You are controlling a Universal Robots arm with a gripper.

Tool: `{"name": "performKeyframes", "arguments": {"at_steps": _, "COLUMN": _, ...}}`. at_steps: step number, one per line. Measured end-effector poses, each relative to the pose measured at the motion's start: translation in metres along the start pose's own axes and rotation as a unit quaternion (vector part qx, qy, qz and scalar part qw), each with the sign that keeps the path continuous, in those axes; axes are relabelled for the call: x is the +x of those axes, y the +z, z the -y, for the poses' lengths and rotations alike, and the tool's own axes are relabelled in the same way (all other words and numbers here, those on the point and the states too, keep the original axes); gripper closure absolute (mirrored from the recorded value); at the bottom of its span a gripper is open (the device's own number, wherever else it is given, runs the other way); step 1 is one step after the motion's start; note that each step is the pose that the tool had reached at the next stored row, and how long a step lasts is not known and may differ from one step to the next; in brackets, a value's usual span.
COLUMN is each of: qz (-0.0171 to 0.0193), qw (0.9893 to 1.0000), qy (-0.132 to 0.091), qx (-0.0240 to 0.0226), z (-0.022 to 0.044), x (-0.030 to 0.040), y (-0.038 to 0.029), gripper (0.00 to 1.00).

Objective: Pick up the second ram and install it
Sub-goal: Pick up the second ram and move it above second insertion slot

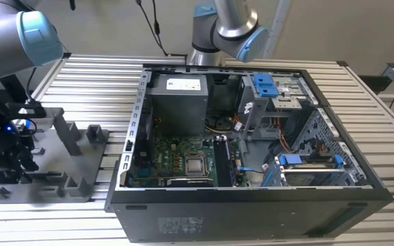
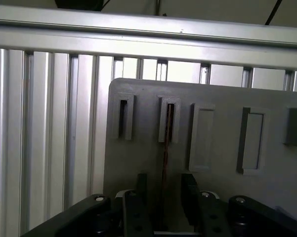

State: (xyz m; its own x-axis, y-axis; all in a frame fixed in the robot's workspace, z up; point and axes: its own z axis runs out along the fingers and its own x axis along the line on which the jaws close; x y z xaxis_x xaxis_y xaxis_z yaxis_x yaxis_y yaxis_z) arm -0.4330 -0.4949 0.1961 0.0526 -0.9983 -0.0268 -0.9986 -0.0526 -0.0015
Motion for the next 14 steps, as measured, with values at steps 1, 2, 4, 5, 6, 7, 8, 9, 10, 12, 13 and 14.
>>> {"name": "performKeyframes", "arguments": {"at_steps": 1, "qz": 0.0000, "qw": 1.0000, "qy": 0.000, "qx": 0.0000, "z": 0.0000, "x": 0.0000, "y": 0.0000, "gripper": 0.60}}
{"name": "performKeyframes", "arguments": {"at_steps": 2, "qz": 0.0000, "qw": 1.0000, "qy": 0.000, "qx": 0.0000, "z": 0.0000, "x": 0.0000, "y": 0.0000, "gripper": 0.67}}
{"name": "performKeyframes", "arguments": {"at_steps": 4, "qz": 0.0000, "qw": 1.0000, "qy": 0.000, "qx": 0.0000, "z": 0.0000, "x": 0.0000, "y": 0.0000, "gripper": 0.73}}
{"name": "performKeyframes", "arguments": {"at_steps": 5, "qz": 0.0000, "qw": 1.0000, "qy": 0.000, "qx": 0.0000, "z": 0.0000, "x": 0.0000, "y": 0.0000, "gripper": 0.73}}
{"name": "performKeyframes", "arguments": {"at_steps": 6, "qz": 0.0000, "qw": 1.0000, "qy": 0.000, "qx": 0.0000, "z": 0.0000, "x": 0.0000, "y": 0.0000, "gripper": 0.73}}
{"name": "performKeyframes", "arguments": {"at_steps": 7, "qz": 0.0000, "qw": 1.0000, "qy": 0.000, "qx": 0.0000, "z": 0.0000, "x": 0.0000, "y": 0.0000, "gripper": 0.73}}
{"name": "performKeyframes", "arguments": {"at_steps": 8, "qz": 0.0000, "qw": 1.0000, "qy": 0.000, "qx": 0.0000, "z": -0.0001, "x": 0.0000, "y": 0.0000, "gripper": 0.76}}
{"name": "performKeyframes", "arguments": {"at_steps": 9, "qz": 0.0000, "qw": 1.0000, "qy": 0.000, "qx": 0.0000, "z": -0.0001, "x": 0.0000, "y": 0.0000, "gripper": 0.76}}
{"name": "performKeyframes", "arguments": {"at_steps": 10, "qz": 0.0000, "qw": 1.0000, "qy": 0.000, "qx": 0.0000, "z": -0.0001, "x": 0.0000, "y": 0.0000, "gripper": 0.83}}
{"name": "performKeyframes", "arguments": {"at_steps": 12, "qz": 0.0000, "qw": 1.0000, "qy": 0.000, "qx": 0.0000, "z": -0.0001, "x": 0.0000, "y": 0.0000, "gripper": 0.83}}
{"name": "performKeyframes", "arguments": {"at_steps": 13, "qz": 0.0000, "qw": 1.0000, "qy": 0.000, "qx": 0.0000, "z": -0.0001, "x": 0.0000, "y": 0.0000, "gripper": 0.83}}
{"name": "performKeyframes", "arguments": {"at_steps": 14, "qz": 0.0000, "qw": 1.0000, "qy": 0.000, "qx": 0.0000, "z": -0.0001, "x": 0.0000, "y": 0.0000, "gripper": 0.83}}
